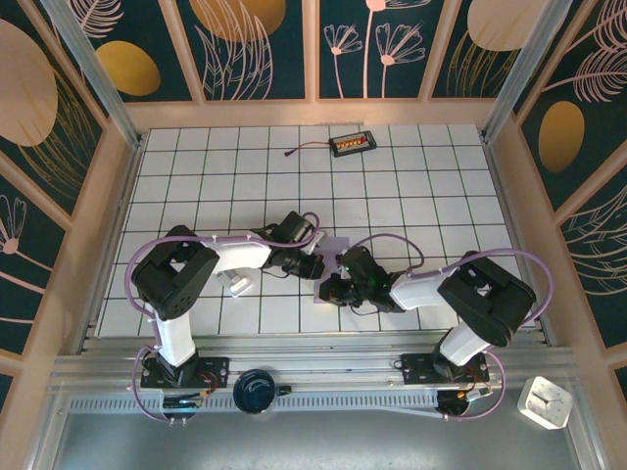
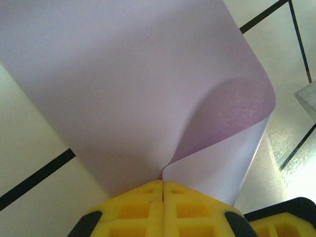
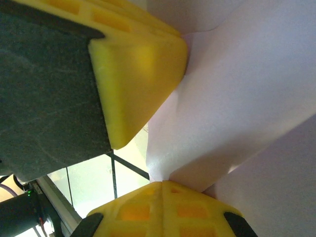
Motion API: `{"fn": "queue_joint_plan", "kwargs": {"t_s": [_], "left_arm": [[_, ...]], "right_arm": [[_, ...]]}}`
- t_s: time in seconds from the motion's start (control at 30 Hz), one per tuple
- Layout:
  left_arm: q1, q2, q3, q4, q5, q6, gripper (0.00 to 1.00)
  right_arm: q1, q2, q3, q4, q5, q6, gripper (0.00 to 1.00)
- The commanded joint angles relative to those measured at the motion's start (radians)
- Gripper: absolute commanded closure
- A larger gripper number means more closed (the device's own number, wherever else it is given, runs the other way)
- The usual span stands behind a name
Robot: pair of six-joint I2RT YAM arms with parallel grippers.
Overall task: Fold a paper plane with a square sheet of paper (pick it up from the middle)
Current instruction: Fold the triangle a second time at the center of the table.
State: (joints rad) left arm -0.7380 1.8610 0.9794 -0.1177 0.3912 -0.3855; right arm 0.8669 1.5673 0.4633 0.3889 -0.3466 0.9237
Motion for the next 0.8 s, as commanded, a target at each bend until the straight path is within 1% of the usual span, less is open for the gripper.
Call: {"fn": "queue_joint_plan", "kwargs": {"t_s": [0.0, 0.33, 0.53, 0.63, 0.77], "left_arm": [[0.009, 0.090, -0.044, -0.146, -0.151, 0.026, 1.00], [0.008, 0.091, -0.043, -0.148, -0.153, 0.027, 1.00], [0.007, 0.087, -0.045, -0.152, -0.156, 0.030, 1.00], [0.007, 0.087, -0.042, -0.153, -0.156, 0.027, 1.00], [0.008, 0.083, -0.033, -0.154, -0.152, 0.025, 1.00]], "right_arm": [[0.046, 0.002, -0.009, -0.111, 0.004, 0.013, 1.00], [0.099, -0.015, -0.018, -0.120, 0.019, 0.038, 1.00], [0.111, -0.014, -0.011, -0.067, -0.011, 0.030, 1.00], [0.091, -0.058, -0.010, -0.056, -0.024, 0.002, 1.00], [0.011, -0.179, -0.059, -0.055, -0.025, -0.021, 1.00]]}}
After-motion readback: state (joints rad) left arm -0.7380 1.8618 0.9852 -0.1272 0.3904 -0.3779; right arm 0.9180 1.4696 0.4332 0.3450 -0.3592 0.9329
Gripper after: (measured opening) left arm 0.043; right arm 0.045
